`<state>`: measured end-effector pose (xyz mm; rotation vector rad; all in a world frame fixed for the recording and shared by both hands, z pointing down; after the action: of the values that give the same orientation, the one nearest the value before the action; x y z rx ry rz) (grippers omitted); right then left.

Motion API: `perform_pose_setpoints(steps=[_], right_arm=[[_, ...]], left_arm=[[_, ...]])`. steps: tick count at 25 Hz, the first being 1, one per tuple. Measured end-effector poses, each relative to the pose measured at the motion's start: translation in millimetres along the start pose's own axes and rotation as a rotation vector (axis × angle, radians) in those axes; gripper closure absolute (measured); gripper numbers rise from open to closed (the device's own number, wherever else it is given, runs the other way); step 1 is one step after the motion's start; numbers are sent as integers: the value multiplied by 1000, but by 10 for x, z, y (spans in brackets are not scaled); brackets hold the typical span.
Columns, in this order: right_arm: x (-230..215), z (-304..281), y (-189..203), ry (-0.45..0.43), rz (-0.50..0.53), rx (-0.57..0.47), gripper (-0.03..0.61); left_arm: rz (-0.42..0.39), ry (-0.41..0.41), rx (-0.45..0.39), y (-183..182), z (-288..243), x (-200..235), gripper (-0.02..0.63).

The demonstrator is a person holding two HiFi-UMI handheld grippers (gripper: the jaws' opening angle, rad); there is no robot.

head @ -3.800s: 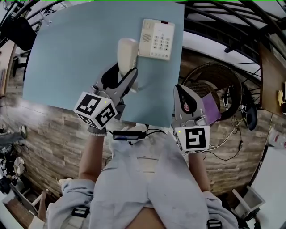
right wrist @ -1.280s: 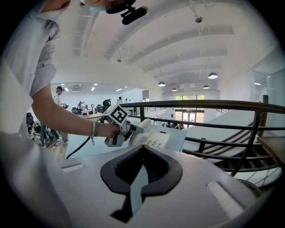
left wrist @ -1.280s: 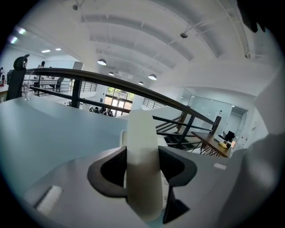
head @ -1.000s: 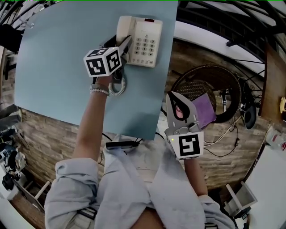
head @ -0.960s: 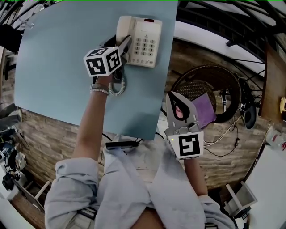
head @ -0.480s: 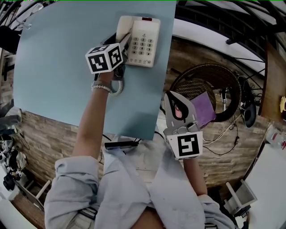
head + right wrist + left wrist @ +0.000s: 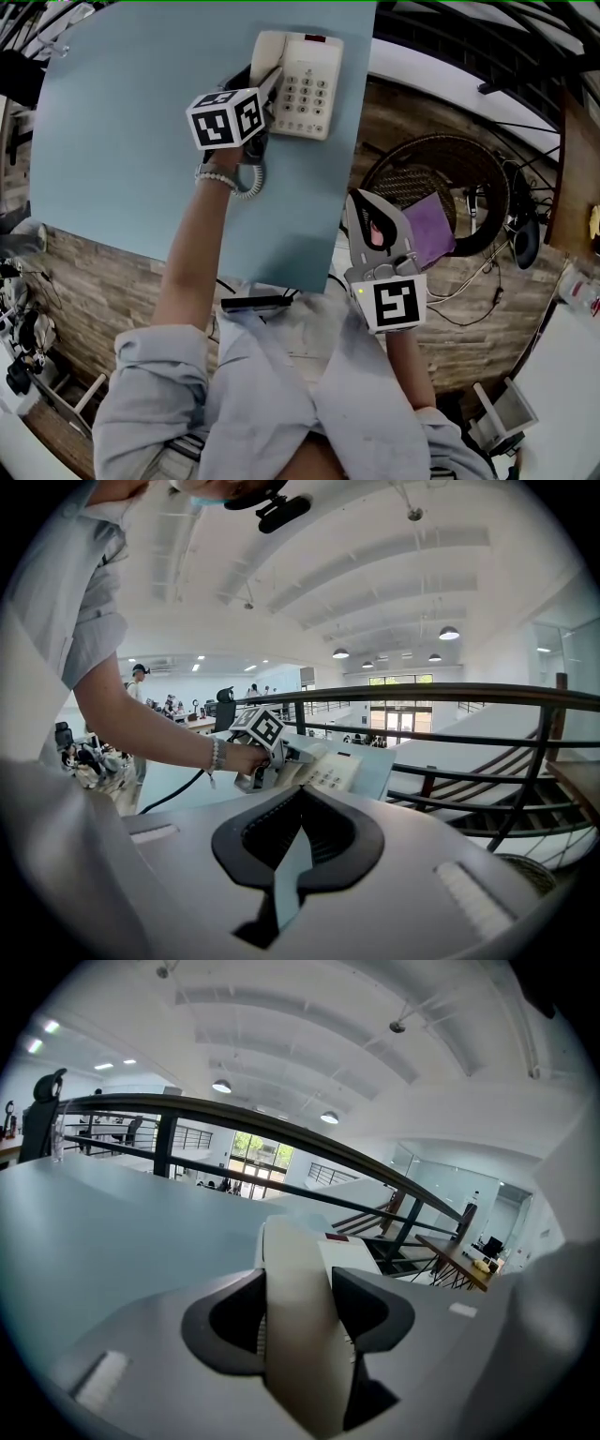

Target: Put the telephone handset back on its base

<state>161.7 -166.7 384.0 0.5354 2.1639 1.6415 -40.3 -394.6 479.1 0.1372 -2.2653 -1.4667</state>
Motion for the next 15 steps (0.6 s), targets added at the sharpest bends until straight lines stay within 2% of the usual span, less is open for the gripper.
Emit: perform_pose_setpoints(steps=[8,15], right_arm=[[101,-31,-19,-3,13,-10,572],[209,5,-115,9,25,-35,572]], left_arm=[[-62,44,-8,-95,69,-23,403],[-100,90,-45,-208,329,-35,403]])
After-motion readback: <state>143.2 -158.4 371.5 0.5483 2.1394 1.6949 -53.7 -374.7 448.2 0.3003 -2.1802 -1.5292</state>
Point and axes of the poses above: the fingertips, and each gripper's own axes: z backward along the fingers, x to its left, y out of its underside, the point moved 7 cm from there along z, backward along the fingers, and after that the axes turned 11 degrees about -x, right-handed, at the moved point
